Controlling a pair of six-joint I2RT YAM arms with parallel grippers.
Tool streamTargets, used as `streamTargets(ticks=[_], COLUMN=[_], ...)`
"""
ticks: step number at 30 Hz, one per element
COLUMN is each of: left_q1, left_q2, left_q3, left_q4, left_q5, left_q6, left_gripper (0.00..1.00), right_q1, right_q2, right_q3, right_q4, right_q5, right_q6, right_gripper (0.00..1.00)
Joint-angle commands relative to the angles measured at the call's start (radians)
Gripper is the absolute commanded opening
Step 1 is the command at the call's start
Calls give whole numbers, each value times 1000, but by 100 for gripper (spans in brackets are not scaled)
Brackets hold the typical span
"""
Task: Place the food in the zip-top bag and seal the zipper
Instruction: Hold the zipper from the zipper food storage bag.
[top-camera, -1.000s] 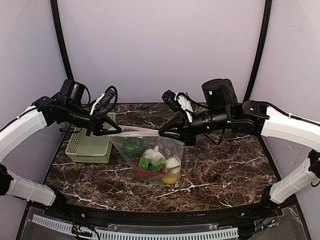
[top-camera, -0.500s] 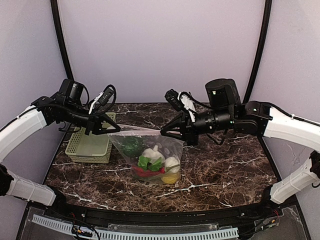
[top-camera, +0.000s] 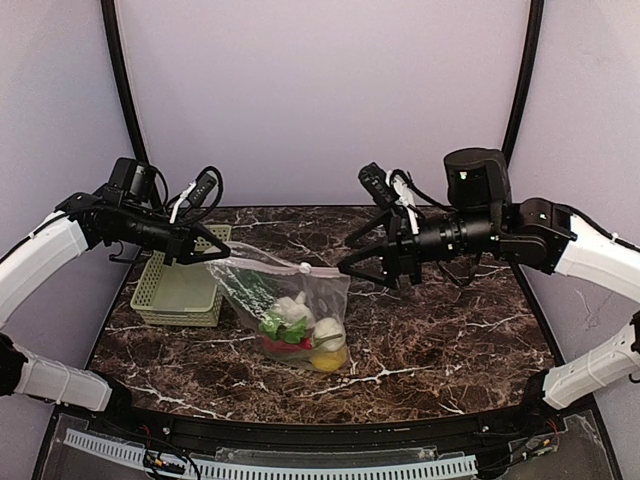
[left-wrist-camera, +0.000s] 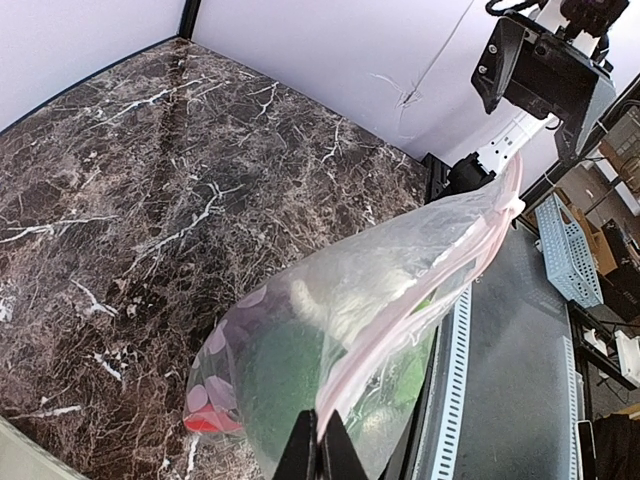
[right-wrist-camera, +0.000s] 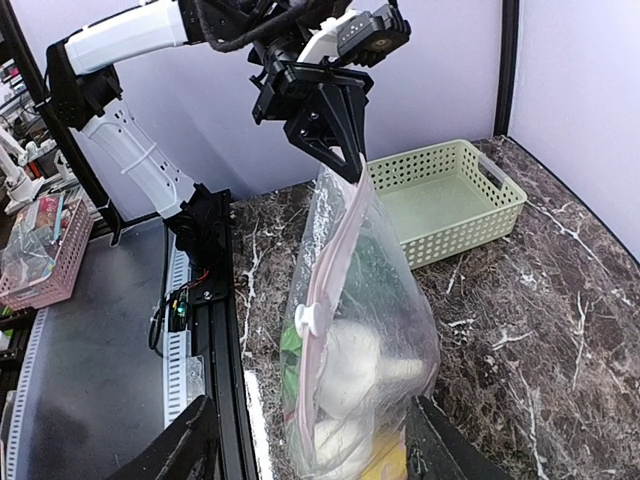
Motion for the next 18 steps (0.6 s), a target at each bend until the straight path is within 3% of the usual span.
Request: streamTargets(ticks=[1, 9, 14, 16, 18], left_q1=[2, 2, 2, 2, 2], left_q2=[-26, -20, -14, -13, -11], left_q3=[-17, -16, -14, -12, -6], left_q4=[-19, -19, -17, -15, -17], left_q5=[17, 16, 12, 10, 0], left_q6=[-6, -14, -19, -23, -30], left_gripper=[1, 1, 1, 1, 7], right_q1=[-6, 0, 0, 1, 0], right_q2=[-13, 45, 70, 77, 76], right_q3=[-37, -26, -12, -9, -10], right_q4=[15, 24, 41, 45, 50], right_q5=[-30, -79, -87, -85, -76], right_q6=[26, 23, 21, 20, 21], right_gripper=[63, 60, 35, 20, 1])
